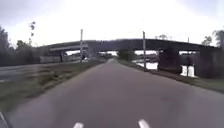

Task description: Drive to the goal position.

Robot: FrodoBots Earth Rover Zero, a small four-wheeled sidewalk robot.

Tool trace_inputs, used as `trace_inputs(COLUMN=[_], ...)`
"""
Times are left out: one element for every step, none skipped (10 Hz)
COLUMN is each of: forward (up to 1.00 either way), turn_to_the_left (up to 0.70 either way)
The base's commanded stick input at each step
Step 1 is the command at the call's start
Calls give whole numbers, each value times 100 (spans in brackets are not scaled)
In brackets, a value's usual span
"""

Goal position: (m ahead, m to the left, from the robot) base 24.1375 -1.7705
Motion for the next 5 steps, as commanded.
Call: trace_inputs(forward=[70, 70, 70, 70, 70], turn_to_the_left=[0, 0, 0, 0, 0])
